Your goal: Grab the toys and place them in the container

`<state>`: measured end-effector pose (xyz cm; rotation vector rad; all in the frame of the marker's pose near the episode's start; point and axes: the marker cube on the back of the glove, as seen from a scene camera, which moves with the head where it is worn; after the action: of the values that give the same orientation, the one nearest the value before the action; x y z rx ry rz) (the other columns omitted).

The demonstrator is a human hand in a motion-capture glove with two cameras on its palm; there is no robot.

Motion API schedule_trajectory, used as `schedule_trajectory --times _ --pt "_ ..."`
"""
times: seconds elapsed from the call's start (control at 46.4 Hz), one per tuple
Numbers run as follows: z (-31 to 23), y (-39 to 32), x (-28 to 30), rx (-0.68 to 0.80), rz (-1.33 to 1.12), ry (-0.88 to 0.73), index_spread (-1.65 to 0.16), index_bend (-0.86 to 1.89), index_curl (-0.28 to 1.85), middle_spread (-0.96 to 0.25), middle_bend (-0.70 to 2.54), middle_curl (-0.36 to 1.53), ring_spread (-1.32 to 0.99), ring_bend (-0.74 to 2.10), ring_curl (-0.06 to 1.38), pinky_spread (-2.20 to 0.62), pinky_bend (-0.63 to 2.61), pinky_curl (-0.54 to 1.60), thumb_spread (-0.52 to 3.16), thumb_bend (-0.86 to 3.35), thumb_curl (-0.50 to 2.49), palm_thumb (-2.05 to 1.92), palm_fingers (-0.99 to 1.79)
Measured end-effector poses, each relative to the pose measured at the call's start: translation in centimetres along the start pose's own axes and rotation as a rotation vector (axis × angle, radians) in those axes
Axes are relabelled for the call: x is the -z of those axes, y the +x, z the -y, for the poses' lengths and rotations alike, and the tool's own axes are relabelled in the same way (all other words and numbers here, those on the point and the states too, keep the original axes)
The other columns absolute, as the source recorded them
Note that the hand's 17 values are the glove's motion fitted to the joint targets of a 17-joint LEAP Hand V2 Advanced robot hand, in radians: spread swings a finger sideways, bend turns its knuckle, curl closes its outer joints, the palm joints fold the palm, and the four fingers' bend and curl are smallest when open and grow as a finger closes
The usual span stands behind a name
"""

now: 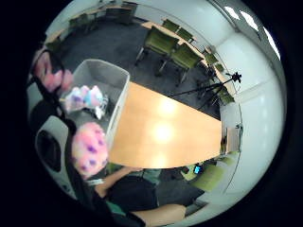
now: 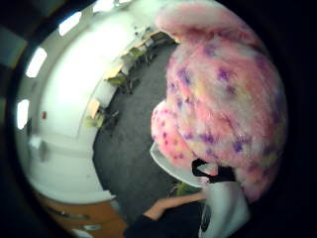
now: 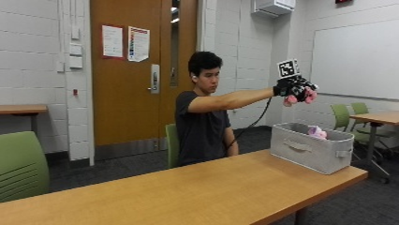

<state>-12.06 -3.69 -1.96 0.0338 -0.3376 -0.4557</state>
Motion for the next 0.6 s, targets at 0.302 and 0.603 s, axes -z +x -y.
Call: schedule_trajectory --times 0.302,0.603 --pt "0.1 -2.2 -4.1 0.029 -0.093 -0.127 -0.33 0.02 -0.03 -0.37 1.11 0.69 -0.35 1.57 0.50 -0.45 1.22 0.42 0.68 0.15 1.02 0.68 0.74" --pt "-0.1 1.5 -5.8 -0.237 -0.226 -0.309 -0.26 0.13 0.10 -0.02 0.29 0.43 -0.13 0.81 0.27 -0.20 1.41 0.44 1.13 -0.06 0.72 0.16 -0.37"
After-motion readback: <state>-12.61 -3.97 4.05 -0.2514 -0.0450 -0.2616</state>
